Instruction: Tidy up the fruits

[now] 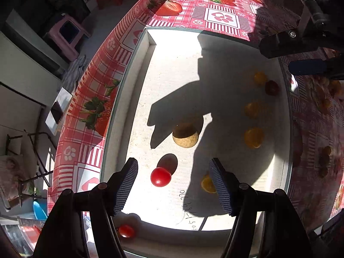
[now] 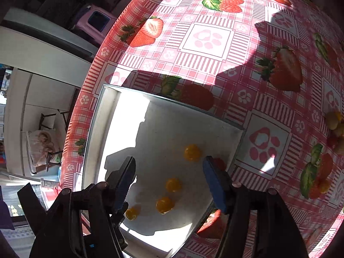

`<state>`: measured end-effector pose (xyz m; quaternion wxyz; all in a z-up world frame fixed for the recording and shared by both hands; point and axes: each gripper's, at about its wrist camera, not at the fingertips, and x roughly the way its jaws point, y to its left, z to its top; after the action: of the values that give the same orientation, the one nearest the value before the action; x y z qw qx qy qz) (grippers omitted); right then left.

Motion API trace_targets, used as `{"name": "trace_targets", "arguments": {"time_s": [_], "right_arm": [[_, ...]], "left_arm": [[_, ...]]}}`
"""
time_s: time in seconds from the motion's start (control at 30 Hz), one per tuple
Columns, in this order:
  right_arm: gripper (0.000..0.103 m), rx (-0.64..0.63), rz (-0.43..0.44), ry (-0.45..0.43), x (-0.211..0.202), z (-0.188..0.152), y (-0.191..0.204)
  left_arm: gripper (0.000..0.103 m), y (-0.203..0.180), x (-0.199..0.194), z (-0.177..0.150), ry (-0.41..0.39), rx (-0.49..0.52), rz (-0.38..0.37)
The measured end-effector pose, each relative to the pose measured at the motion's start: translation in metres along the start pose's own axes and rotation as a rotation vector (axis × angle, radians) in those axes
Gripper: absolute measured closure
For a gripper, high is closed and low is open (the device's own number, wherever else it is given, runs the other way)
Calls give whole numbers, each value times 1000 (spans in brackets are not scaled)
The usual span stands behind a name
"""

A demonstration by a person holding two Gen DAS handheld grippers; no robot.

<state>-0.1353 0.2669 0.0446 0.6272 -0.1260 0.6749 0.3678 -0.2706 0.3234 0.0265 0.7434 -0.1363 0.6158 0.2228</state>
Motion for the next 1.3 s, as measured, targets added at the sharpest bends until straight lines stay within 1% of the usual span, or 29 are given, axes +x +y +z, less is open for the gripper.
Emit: {"name": "trace_targets", "arguments": {"time_s": [0.1, 0.2, 0.23, 0.43, 0.53, 0.7, 0.8, 0.87, 1.0, 1.17, 1.3], "right_arm": [[28, 58, -5, -38, -20, -11, -24], [28, 127, -35, -64, -39, -24, -59], [28, 159, -50, -73, -46, -21, -75], [28, 367, -130, -105, -71, -68, -158], [28, 440, -168, -112, -75, -90, -183], [28, 499, -200, -107, -85, -114, -215], [28, 502, -195, -108, -90, -124, -223], [28, 490, -188, -104, -89, -129, -221], [28, 456, -150, -72, -77, -141, -211], [28, 418, -103, -38, -61, -160, -192], [30, 393, -96, -20, -50, -173, -179]], "left_arm": [[33, -19, -12, 10, -20, 47, -3], [33, -39, -21, 23, -46, 106, -27], [33, -48, -24, 29, -56, 127, -36], [33, -102, -37, 62, -108, 257, -97], [33, -129, -36, 76, -107, 296, -136], [33, -174, -26, 84, -74, 346, -166], [33, -192, -16, 88, -49, 367, -171], [33, -202, -9, 90, -32, 381, -173], [33, -217, 2, 96, -8, 393, -178], [33, -235, 10, 110, -17, 402, -186], [33, -252, 15, 124, -32, 411, -201]]}}
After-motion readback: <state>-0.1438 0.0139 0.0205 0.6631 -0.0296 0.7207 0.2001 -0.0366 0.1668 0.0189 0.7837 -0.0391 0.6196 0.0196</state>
